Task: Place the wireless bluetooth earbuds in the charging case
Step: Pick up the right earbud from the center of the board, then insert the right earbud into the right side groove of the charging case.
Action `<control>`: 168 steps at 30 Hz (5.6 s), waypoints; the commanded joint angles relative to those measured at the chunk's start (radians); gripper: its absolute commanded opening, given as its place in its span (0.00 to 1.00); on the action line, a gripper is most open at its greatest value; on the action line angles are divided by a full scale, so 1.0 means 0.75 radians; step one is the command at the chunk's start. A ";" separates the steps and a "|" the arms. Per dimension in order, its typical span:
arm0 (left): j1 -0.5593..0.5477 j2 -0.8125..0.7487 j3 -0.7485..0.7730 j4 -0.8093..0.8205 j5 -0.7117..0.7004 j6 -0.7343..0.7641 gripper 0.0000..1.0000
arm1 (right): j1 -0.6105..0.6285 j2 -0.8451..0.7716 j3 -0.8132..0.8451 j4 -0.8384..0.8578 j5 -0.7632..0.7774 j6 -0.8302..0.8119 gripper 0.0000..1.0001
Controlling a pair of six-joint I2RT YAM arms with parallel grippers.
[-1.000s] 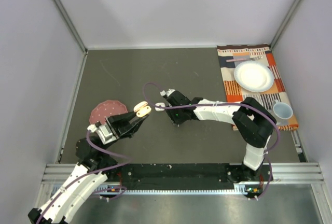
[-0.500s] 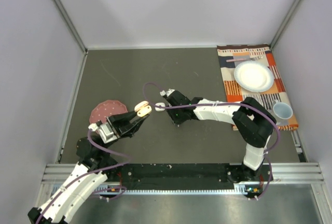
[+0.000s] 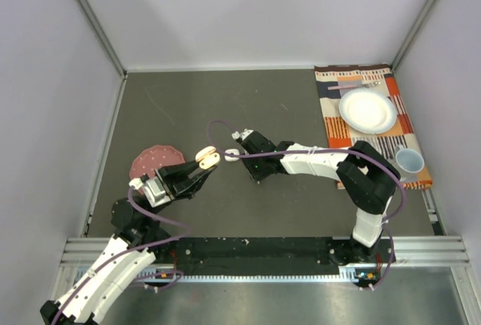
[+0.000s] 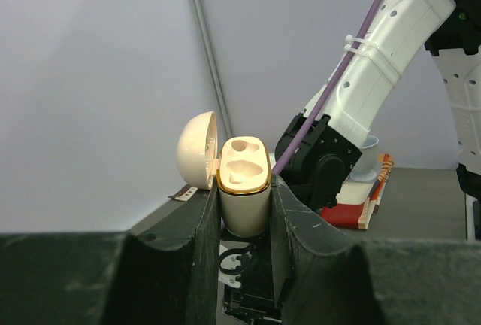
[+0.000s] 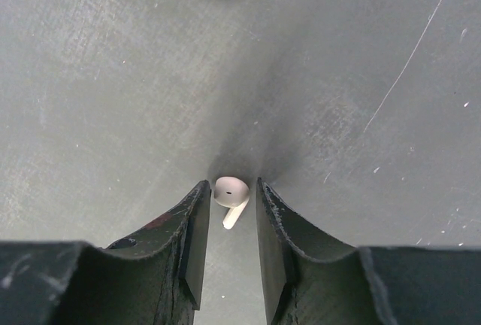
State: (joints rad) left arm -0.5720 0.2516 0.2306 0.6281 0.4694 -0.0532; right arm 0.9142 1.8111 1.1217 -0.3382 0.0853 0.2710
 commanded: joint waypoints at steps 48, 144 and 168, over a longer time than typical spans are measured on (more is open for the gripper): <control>-0.004 0.090 0.001 0.128 -0.139 -0.027 0.00 | 0.074 -0.909 -0.369 0.481 0.637 0.140 0.00; -0.004 0.317 0.020 0.142 -0.061 -0.046 0.00 | 0.628 -0.736 -0.250 1.042 0.635 -0.605 0.00; -0.004 0.305 0.008 0.132 -0.059 -0.046 0.00 | 0.628 -0.725 -0.195 1.007 0.639 -0.574 0.35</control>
State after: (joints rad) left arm -0.5713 0.4992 0.2302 0.6662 0.4217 -0.0799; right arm 1.3678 1.2850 0.9382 0.4206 0.5781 -0.1795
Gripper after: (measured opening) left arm 0.309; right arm 0.304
